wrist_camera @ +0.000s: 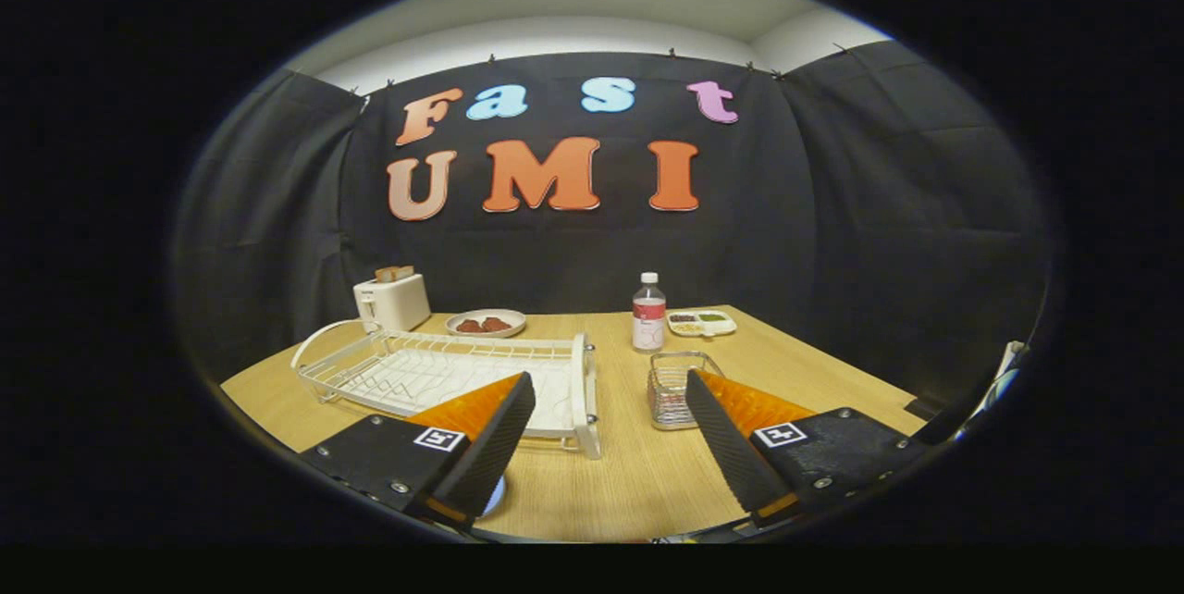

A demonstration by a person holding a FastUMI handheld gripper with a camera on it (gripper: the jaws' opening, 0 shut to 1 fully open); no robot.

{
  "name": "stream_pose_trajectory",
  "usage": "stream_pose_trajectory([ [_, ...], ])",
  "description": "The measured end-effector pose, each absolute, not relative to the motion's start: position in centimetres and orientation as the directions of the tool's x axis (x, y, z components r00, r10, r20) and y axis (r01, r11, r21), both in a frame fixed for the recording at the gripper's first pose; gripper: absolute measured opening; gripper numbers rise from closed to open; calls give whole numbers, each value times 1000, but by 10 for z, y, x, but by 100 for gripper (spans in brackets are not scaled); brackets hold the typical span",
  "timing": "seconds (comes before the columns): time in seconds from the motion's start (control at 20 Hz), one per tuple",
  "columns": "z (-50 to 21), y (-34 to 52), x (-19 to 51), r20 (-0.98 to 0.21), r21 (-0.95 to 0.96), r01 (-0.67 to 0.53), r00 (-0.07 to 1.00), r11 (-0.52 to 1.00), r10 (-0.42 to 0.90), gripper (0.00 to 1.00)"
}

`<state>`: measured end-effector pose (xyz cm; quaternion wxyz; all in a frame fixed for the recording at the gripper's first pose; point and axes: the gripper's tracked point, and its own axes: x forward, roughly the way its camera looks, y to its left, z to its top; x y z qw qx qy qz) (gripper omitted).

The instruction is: Take the plate from the dish rack, then take the spoon from the basket and place it into the plate.

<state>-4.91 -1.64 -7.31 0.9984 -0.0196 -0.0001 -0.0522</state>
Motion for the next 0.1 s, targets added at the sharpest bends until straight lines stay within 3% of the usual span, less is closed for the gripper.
stream_pose_trajectory([
  [0.1,-77,-17,-48,-6,-36,102,995,994,-102,98],
])
